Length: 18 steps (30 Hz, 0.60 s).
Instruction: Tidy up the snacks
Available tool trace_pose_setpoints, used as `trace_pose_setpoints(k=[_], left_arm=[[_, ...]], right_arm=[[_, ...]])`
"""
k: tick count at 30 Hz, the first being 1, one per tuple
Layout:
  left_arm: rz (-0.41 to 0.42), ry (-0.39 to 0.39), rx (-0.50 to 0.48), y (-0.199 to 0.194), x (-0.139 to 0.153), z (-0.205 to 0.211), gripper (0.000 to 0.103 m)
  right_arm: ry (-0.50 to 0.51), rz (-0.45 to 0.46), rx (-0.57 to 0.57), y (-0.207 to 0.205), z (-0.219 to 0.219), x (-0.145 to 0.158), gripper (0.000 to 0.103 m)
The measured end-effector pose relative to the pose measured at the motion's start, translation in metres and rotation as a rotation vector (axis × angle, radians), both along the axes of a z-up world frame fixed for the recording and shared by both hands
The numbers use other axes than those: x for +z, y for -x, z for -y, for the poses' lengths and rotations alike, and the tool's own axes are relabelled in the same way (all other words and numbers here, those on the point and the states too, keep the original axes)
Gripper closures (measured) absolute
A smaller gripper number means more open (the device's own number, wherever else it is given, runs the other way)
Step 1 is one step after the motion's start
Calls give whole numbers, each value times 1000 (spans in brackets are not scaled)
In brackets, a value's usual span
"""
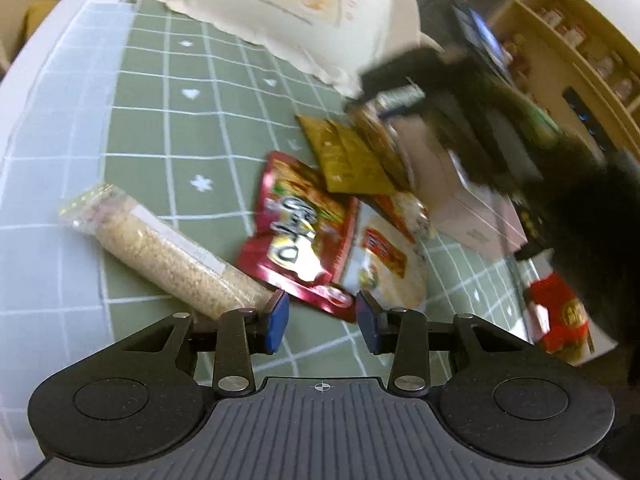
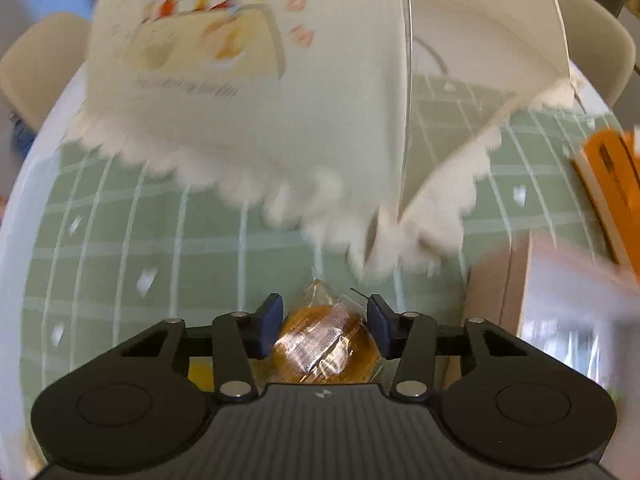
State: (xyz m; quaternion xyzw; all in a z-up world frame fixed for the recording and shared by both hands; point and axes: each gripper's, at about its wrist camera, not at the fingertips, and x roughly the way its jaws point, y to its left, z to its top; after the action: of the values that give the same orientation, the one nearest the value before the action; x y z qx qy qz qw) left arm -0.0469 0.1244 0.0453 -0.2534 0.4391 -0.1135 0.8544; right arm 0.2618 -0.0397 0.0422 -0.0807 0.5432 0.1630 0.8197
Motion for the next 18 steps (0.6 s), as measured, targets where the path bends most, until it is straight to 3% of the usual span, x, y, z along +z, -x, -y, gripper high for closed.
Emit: trace_pose_setpoints(k=[11,14,18], left_arm=[[-11,-33,72,-11,3,-9,61],[5,-51,88,-10,10,-7,61],[35,-82,90,-11,19,-1,61]], right_arm=[[-312,-179,110,138,46,5,58],[-286,-66,97,150,60,25,51],[-130,129,45,149,59,39,51]])
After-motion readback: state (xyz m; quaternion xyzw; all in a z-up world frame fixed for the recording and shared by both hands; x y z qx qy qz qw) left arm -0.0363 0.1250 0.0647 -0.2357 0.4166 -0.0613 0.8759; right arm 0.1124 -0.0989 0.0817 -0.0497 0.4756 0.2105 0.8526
